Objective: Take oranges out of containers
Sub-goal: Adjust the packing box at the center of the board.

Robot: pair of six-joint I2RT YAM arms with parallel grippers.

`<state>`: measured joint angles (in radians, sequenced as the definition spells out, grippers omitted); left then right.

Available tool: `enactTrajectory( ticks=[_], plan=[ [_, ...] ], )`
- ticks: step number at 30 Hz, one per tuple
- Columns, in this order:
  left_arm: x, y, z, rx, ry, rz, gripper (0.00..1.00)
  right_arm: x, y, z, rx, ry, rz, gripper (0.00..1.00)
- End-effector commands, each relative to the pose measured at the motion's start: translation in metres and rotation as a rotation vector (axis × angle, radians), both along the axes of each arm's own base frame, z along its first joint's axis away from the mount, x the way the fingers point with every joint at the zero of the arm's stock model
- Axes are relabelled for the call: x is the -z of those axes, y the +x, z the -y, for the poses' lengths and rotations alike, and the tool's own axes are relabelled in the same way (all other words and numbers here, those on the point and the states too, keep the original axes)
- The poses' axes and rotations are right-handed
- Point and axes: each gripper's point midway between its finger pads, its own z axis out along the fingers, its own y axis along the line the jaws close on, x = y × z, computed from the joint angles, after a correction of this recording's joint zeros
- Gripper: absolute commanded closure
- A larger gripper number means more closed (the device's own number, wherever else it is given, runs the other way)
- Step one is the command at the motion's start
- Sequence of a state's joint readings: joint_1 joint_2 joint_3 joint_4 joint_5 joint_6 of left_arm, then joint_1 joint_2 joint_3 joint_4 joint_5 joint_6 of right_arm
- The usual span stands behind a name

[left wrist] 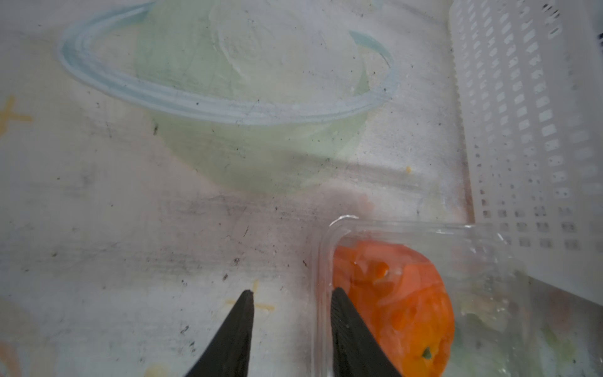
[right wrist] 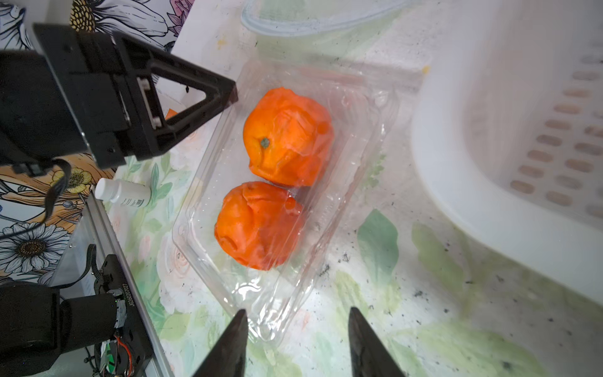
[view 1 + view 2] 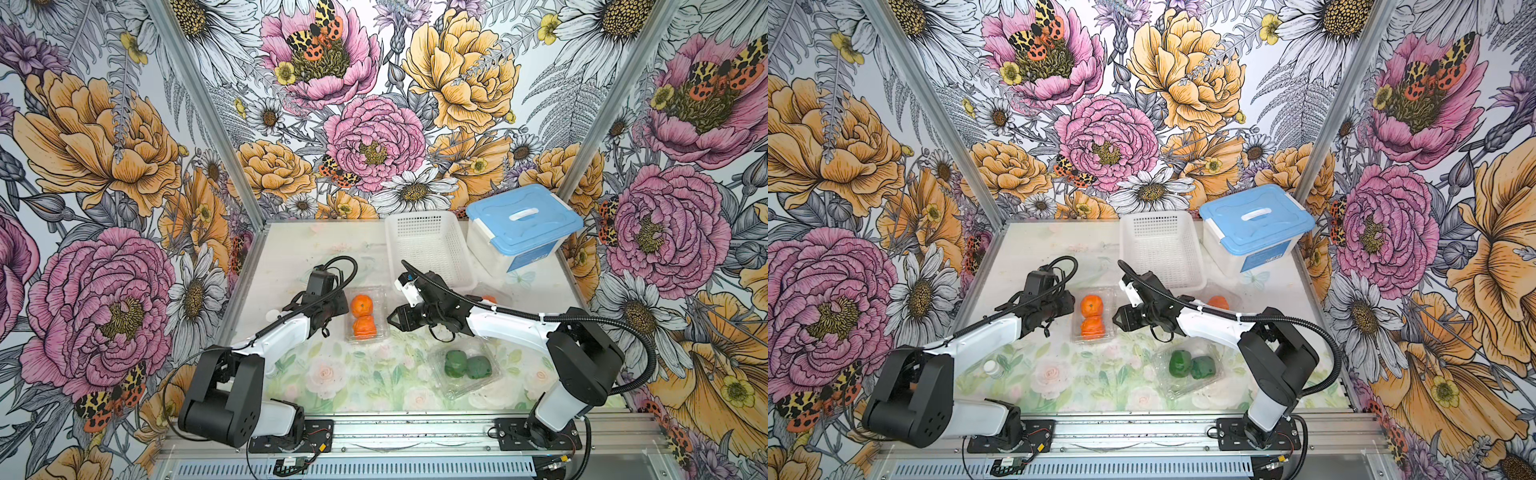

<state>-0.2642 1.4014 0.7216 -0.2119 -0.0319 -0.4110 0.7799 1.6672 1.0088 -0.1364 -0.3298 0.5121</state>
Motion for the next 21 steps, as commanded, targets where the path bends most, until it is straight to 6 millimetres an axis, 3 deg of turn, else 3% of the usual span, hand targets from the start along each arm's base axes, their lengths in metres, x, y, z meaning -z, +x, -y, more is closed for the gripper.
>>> enactTrajectory(
  ticks=[1, 6, 10, 17, 21],
  plan=[
    [-0.014, 0.023, 0.014, 0.059, -0.001, 0.041, 0.59, -0.004, 0.006, -0.009, -0.006, 0.015, 0.03, 0.52],
    [-0.02, 0.044, 0.044, 0.168, 0.001, 0.054, 0.55, -0.005, 0.0, -0.014, -0.05, 0.054, 0.036, 0.52],
    [-0.034, 0.047, 0.057, 0.208, 0.098, 0.085, 0.49, -0.006, -0.003, -0.012, -0.04, 0.127, 0.019, 0.52],
    [-0.066, 0.026, 0.051, 0.157, 0.16, 0.173, 0.35, 0.012, -0.005, -0.003, -0.025, 0.13, -0.042, 0.73],
    [-0.072, 0.006, 0.05, 0.155, 0.126, 0.194, 0.32, 0.016, -0.003, -0.001, -0.012, 0.141, -0.046, 0.76]
  ],
)
